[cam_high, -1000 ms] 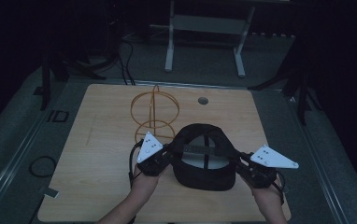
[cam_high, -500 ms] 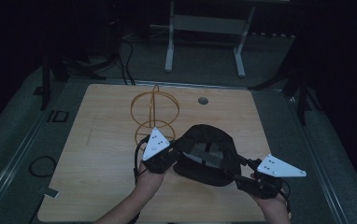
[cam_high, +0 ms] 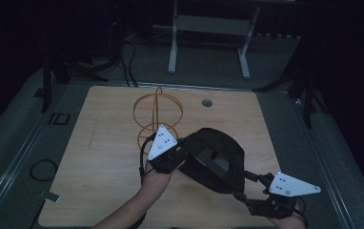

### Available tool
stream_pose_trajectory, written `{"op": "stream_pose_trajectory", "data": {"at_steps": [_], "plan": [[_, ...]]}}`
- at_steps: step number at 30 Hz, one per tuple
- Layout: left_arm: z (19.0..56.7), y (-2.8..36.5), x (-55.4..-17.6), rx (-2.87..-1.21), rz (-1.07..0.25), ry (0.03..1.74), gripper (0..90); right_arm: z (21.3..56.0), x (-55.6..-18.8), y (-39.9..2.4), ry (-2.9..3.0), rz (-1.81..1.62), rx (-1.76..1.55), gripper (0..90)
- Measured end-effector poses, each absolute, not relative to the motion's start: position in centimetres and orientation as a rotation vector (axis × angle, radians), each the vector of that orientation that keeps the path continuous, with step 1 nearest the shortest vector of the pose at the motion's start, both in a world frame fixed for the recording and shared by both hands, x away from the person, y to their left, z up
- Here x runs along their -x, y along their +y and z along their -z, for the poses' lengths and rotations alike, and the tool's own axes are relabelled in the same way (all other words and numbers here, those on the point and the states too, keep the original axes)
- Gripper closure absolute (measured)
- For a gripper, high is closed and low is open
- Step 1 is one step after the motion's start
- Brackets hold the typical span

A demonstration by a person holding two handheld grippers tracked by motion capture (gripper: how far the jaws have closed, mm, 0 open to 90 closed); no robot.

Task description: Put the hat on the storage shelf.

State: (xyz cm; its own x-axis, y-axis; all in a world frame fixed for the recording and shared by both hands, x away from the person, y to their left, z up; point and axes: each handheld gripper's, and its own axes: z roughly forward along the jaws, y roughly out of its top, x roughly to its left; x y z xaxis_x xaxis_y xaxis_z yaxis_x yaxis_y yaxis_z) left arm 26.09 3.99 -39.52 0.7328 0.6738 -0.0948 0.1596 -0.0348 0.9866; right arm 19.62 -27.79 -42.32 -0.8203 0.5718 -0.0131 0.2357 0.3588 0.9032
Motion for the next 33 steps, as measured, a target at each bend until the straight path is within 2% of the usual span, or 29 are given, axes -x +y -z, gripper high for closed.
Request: {"op": "stream_pose_trajectory", "data": {"at_steps": [7, 12, 16, 22, 33], "plan": [[39.3, 4.6, -26.0, -1.600, -0.427, 0.609, 88.1, 41.8, -18.8, -30.3, 2.293, -1.394, -0.639, 36.7], [39.5, 5.7, -26.2, -1.656, -0.338, 0.469, 88.0, 40.6, -19.7, -31.6, 2.259, -1.348, -0.630, 38.9], [39.5, 6.2, -26.0, -1.675, -0.316, 0.381, 88.0, 39.7, -20.0, -31.7, 2.248, -1.367, -0.589, 39.6], [39.1, 6.8, -26.3, -1.663, -0.260, 0.256, 88.0, 38.5, -20.1, -29.3, 2.309, -1.424, -0.441, 40.2], [39.0, 7.0, -26.8, -1.658, -0.180, 0.242, 88.0, 38.5, -20.3, -25.5, 2.342, -1.433, -0.283, 37.8]]}}
